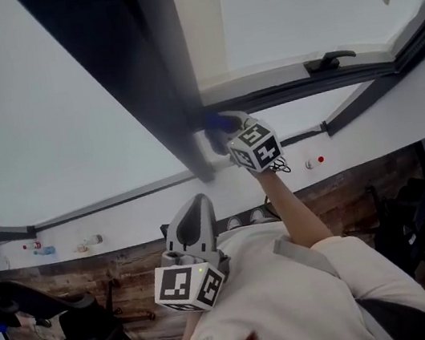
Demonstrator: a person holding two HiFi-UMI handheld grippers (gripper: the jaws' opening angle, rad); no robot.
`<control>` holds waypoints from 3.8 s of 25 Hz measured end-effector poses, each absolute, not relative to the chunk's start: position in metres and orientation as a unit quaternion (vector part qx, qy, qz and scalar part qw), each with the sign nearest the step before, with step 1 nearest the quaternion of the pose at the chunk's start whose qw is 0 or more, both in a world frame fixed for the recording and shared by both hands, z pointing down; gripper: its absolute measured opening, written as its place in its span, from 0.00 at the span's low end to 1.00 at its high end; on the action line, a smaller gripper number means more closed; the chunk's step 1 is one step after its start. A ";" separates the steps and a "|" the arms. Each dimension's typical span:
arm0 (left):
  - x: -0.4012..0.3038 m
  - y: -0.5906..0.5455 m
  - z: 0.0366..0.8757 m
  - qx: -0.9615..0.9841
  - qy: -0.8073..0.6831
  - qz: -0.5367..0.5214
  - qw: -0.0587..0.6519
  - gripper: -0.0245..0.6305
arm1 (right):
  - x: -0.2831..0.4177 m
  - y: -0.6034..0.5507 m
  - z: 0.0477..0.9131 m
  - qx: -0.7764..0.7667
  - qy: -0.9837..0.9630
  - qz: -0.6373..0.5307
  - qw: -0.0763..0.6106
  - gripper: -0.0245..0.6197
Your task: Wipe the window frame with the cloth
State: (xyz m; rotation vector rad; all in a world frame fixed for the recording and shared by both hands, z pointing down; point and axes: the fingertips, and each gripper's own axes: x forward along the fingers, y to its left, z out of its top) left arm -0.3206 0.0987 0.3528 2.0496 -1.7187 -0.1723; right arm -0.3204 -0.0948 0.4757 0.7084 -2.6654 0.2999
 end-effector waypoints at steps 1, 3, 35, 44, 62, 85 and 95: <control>-0.325 0.101 0.353 0.742 -0.627 -0.063 0.229 0.05 | -0.321 -0.096 0.476 0.253 -0.944 0.102 0.185 0.11; -0.333 0.103 0.355 0.739 -0.630 -0.066 0.230 0.05 | -0.323 -0.098 0.476 0.256 -0.944 0.087 0.191 0.11; -0.338 0.104 0.359 0.774 -0.589 -0.048 0.227 0.04 | -0.287 -0.115 0.476 0.333 -0.923 0.053 0.188 0.11; -0.331 0.100 0.360 0.782 -0.577 -0.047 0.231 0.05 | -0.270 -0.122 0.476 0.354 -0.915 0.060 0.182 0.11; -0.334 0.095 0.361 0.783 -0.573 -0.053 0.235 0.05 | -0.251 -0.129 0.475 0.376 -0.907 0.065 0.178 0.11; -0.324 0.086 0.360 0.788 -0.566 -0.057 0.234 0.04 | -0.216 -0.143 0.475 0.410 -0.893 0.065 0.176 0.11; -0.283 0.074 0.358 0.787 -0.568 -0.042 0.235 0.05 | -0.200 -0.147 0.473 0.387 -0.905 0.060 0.168 0.11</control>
